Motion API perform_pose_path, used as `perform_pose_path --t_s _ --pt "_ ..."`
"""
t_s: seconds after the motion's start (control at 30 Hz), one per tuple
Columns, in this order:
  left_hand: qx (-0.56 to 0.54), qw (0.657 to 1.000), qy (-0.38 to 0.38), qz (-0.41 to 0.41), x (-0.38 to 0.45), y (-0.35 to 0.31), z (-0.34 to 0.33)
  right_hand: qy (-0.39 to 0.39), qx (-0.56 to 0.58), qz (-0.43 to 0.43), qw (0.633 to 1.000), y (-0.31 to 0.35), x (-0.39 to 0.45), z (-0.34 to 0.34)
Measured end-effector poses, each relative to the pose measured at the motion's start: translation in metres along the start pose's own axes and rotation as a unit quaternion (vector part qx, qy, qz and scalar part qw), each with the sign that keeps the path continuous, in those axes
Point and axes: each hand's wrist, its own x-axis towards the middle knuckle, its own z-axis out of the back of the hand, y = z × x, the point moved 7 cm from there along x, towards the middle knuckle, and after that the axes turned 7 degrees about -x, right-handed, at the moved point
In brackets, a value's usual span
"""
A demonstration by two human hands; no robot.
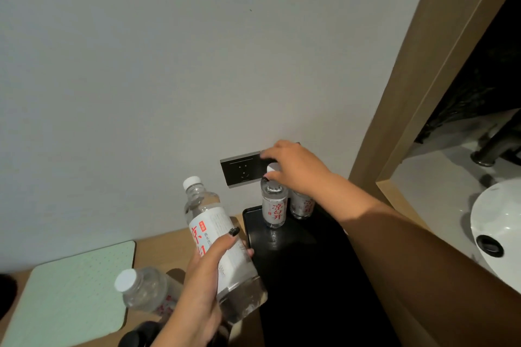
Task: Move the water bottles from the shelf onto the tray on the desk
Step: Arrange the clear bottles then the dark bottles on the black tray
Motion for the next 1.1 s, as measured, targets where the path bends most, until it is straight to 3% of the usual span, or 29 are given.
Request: perform_pose_path --t_s 0.13,0.4,0.63,0.8,0.93,1.1 --pt "-0.004 1.0 0.007 -0.011 -0.01 -0.003 0.005 0.032 -0.002 -0.029 0.999 -0.004 0.007 -0.019" --pt "-0.021 1.0 -0.002 -0.006 -0.016 -0.001 0.01 -0.006 0.093 -0.072 0.993 -0.007 0.001 -0.02" --pt "0.011 1.0 -0.004 0.003 -0.015 0.007 0.004 -0.019 0.085 -0.059 0.994 -0.004 -0.005 -0.014" --pt "0.051 0.998 -0.018 0.01 -0.013 0.005 0.008 -0.131 0.076 -0.094 0.984 -0.035 -0.021 0.028" --pt "0.047 0.999 -0.019 0.002 -0.013 0.008 0.008 -0.034 0.057 -0.153 0.986 -0.065 -0.033 0.002" --pt "0.071 0.997 -0.012 0.015 -0.011 0.016 0.006 -0.063 0.124 -0.182 0.974 -0.078 -0.043 -0.019"
